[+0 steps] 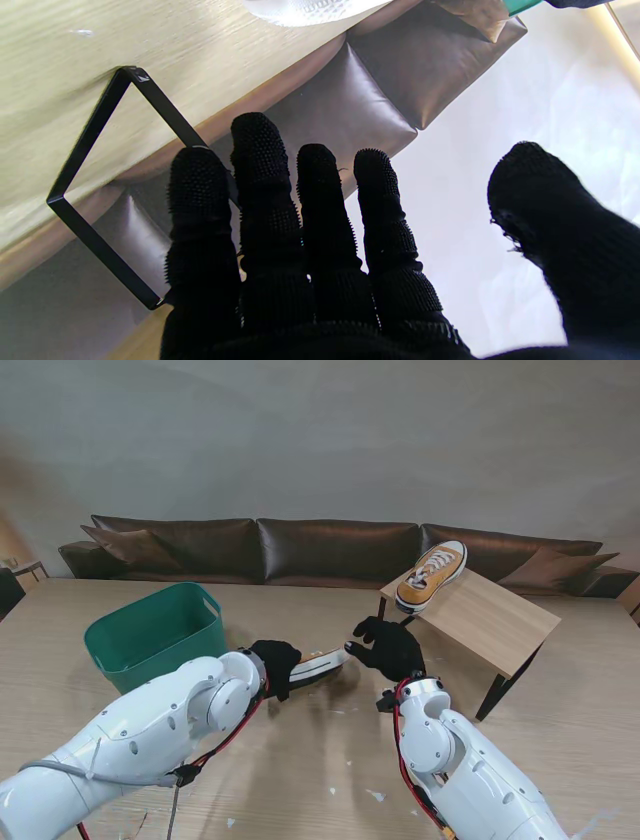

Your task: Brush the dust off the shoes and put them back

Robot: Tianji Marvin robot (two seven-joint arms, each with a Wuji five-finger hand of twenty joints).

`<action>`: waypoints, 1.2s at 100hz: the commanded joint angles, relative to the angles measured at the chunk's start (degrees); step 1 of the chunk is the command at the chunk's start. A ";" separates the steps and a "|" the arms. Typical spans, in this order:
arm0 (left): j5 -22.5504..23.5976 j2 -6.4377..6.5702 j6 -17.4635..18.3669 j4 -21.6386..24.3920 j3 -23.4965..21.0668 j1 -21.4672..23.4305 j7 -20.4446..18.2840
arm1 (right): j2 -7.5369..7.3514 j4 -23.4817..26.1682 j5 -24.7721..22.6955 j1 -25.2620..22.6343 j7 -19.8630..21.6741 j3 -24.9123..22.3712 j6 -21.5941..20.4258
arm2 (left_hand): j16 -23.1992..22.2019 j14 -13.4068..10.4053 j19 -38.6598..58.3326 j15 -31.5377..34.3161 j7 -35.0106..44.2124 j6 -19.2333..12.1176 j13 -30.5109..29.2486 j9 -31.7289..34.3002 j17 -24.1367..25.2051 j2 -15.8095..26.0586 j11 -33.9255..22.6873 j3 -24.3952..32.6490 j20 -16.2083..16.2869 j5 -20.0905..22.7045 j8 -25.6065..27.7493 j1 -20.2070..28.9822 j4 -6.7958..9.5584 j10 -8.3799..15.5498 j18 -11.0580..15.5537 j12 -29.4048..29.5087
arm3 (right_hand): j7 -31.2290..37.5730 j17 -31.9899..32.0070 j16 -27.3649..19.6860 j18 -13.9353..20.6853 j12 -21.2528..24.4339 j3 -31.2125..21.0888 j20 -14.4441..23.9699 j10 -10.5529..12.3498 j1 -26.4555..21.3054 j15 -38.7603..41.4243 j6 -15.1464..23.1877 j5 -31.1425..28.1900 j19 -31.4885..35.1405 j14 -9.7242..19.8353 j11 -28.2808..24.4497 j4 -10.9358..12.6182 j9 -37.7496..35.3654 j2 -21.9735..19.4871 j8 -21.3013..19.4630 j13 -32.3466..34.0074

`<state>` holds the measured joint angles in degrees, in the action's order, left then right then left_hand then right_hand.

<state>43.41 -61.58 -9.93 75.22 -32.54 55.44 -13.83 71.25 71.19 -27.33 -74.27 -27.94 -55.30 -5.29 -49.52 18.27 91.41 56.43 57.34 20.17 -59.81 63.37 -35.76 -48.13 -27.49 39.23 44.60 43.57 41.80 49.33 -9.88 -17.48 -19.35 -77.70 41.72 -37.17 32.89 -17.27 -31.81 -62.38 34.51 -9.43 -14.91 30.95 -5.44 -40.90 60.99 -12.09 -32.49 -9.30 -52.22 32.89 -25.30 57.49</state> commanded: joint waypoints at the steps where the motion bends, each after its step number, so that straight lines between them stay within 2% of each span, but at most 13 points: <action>1: -0.69 -0.39 -0.04 0.39 0.78 0.70 -1.92 | 0.34 0.15 0.13 -0.34 0.72 0.03 -0.04 | -5.36 -5.57 3.97 13.78 3.29 -13.03 0.28 -1.88 0.41 5.48 -3.03 5.75 1.35 3.64 0.74 8.50 -0.85 4.74 5.59 -2.04 | -0.93 8.98 -0.06 -1.72 0.09 0.91 -0.65 -0.93 0.53 0.65 -0.58 0.01 -0.12 -0.78 0.70 1.83 -0.96 -2.03 -1.29 -1.17; 12: -1.78 -0.34 -1.14 0.82 1.37 0.77 -2.94 | 0.38 0.03 0.28 -0.38 0.77 0.15 -0.07 | -5.28 -5.84 3.81 13.99 1.97 -12.65 0.85 -2.71 0.67 5.55 -2.73 4.83 1.57 3.24 0.08 7.17 -1.03 4.25 5.83 -1.55 | -0.97 9.00 -0.01 -1.78 0.02 0.92 -0.48 -0.93 0.56 0.79 -0.62 0.06 -0.05 -0.80 0.65 1.88 -0.91 -2.27 -1.41 -1.13; 26: -2.79 -0.35 -3.17 1.12 2.66 0.66 -3.81 | 0.52 -0.29 0.70 -0.39 0.68 0.28 -0.11 | -5.53 -4.95 1.93 13.92 -0.84 -12.47 3.57 -5.89 2.95 8.09 -5.65 1.42 3.83 2.70 0.55 4.18 -0.87 3.31 5.78 2.05 | -1.04 9.19 0.05 -2.21 -0.03 1.01 -0.21 -0.91 0.71 0.95 -0.68 0.14 0.02 -0.92 0.63 1.90 -0.89 -2.69 -1.52 -1.15; 37: -3.24 -0.57 -4.12 0.92 2.44 1.25 -3.13 | 0.60 -0.37 0.97 -0.45 0.54 0.25 -0.17 | -5.61 -4.71 1.37 13.94 -1.12 -11.85 3.79 -4.79 3.22 9.68 -4.69 2.05 4.54 2.93 0.62 7.08 -0.57 2.99 5.86 0.51 | -1.10 9.20 0.06 -2.26 -0.04 1.07 -0.03 -1.05 0.79 0.98 -0.74 0.19 0.08 -1.05 0.62 1.94 -0.87 -3.00 -1.57 -1.26; 47: -2.35 -0.42 -3.73 1.03 2.37 1.54 -2.88 | 0.65 -0.62 1.07 -0.30 0.50 0.34 -0.15 | -7.36 -6.33 1.92 17.28 0.90 -13.40 3.54 -3.11 2.84 6.64 -5.15 6.35 5.10 3.47 1.62 9.63 -0.26 4.66 6.71 -3.53 | -1.13 9.20 0.06 -2.30 -0.05 1.04 0.07 -0.98 0.73 1.00 -0.75 0.23 0.10 -0.94 0.62 1.97 -0.89 -2.97 -1.60 -1.33; 60: -1.78 -0.43 -3.65 1.06 2.67 1.61 -2.55 | 0.82 -0.93 1.48 -0.18 0.35 0.45 -0.05 | -8.59 -5.41 3.19 20.49 2.67 -13.37 2.36 -2.47 2.03 4.15 -9.73 9.41 6.24 2.60 2.32 10.57 0.00 5.90 6.00 -6.61 | -1.13 9.25 0.08 -2.38 -0.06 1.01 0.25 -1.06 0.72 1.07 -0.84 0.20 0.20 -1.30 0.62 1.99 -0.82 -3.04 -1.65 -1.36; 69: -1.84 -0.49 -4.37 1.03 3.52 1.31 -2.69 | 0.87 -1.18 1.64 -0.11 0.32 0.56 -0.09 | -8.84 -6.79 3.55 21.93 2.75 -13.22 1.73 -2.74 1.48 3.01 -13.17 8.50 6.69 2.21 1.98 9.02 -1.04 7.00 6.25 -7.70 | -1.15 9.24 0.08 -2.42 -0.06 0.98 0.40 -0.97 0.66 1.10 -0.90 0.18 0.29 -1.28 0.60 2.00 -0.89 -2.99 -1.68 -1.46; 74: -2.18 -0.55 -4.96 1.01 4.00 1.15 -2.84 | 0.91 -1.33 1.72 -0.06 0.28 0.63 -0.14 | -8.78 -8.12 3.50 22.75 2.67 -12.97 1.73 -3.89 1.44 2.28 -15.46 7.26 6.81 1.99 1.85 7.47 -1.52 6.90 6.35 -6.10 | -1.19 9.22 0.09 -2.44 -0.07 0.96 0.47 -1.09 0.66 1.17 -0.90 0.22 0.33 -1.22 0.59 2.00 -0.89 -2.93 -1.69 -1.37; 82: -2.51 -0.57 -5.70 1.09 4.56 1.03 -3.11 | 0.99 -1.54 1.83 0.04 0.18 0.72 -0.16 | -8.59 -8.56 3.23 22.50 2.01 -12.52 2.24 -5.35 1.75 1.99 -16.29 5.45 6.72 1.29 1.91 4.46 -1.78 6.64 6.32 -4.39 | -1.17 9.23 0.08 -2.48 -0.06 0.93 0.54 -1.07 0.64 1.19 -0.84 0.21 0.34 -1.13 0.61 2.00 -0.83 -2.94 -1.73 -1.38; 95: -3.32 -0.47 -7.13 1.55 5.23 1.00 -4.04 | 1.09 -1.77 2.05 0.15 0.01 0.80 -0.16 | -8.08 -7.05 1.09 19.33 0.28 -11.65 4.97 -8.42 4.30 3.11 -15.09 3.16 6.93 0.20 2.38 -0.01 -2.12 5.19 5.79 0.56 | -1.21 9.29 0.08 -2.44 -0.06 0.83 0.64 -1.00 0.55 1.21 -0.90 0.30 0.36 -1.21 0.59 2.01 -0.88 -2.81 -1.75 -1.42; 98: -3.45 -0.45 -7.36 1.63 5.31 1.04 -4.18 | 1.10 -1.84 2.06 0.19 0.01 0.83 -0.17 | -8.33 -6.78 0.31 18.49 -1.05 -11.39 5.47 -9.27 4.80 3.80 -15.95 3.08 7.74 0.37 3.10 -1.08 -2.09 4.93 5.68 6.38 | -1.21 9.25 0.08 -2.47 -0.06 0.82 0.67 -1.11 0.59 1.23 -0.87 0.29 0.40 -1.16 0.59 2.00 -0.90 -2.82 -1.76 -1.40; 101: -3.67 -0.42 -7.66 1.74 5.39 1.07 -4.38 | 1.11 -1.90 2.07 0.23 0.02 0.85 -0.18 | -8.31 -6.36 -0.24 17.86 -2.09 -11.06 6.18 -9.93 5.53 4.58 -15.98 2.96 7.97 0.18 3.01 -2.36 -2.16 4.53 5.57 8.65 | -1.19 9.25 0.08 -2.48 -0.06 0.82 0.69 -1.10 0.61 1.23 -0.94 0.25 0.41 -1.20 0.60 2.00 -0.86 -2.82 -1.77 -1.41; 120: -4.88 -0.35 -9.15 2.24 5.94 1.19 -5.21 | 1.24 -2.24 2.37 0.25 -0.17 0.96 -0.26 | -8.43 -4.08 -3.25 14.53 -7.23 -10.08 10.02 -12.64 9.18 8.36 -13.27 2.13 9.90 0.31 3.36 -6.17 -1.95 2.64 5.06 10.61 | -1.18 9.34 0.08 -2.48 -0.06 0.79 0.78 -1.09 0.54 1.29 -0.98 0.22 0.38 -1.28 0.57 2.00 -0.95 -2.83 -1.81 -1.43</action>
<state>38.99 -61.51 -19.05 76.92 -27.50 55.81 -16.91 72.08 69.10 -25.01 -73.89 -28.68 -54.59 -5.33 -57.51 13.34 89.03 71.54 49.74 16.88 -52.19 53.26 -28.15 -43.86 -40.93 37.49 52.82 41.37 44.05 42.42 -11.01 -15.18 -15.37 -67.68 41.16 -37.16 32.89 -18.04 -31.81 -62.39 34.50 -9.44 -14.91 31.39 -6.01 -40.90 60.99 -12.76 -32.49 -8.78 -52.23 30.76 -25.37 57.49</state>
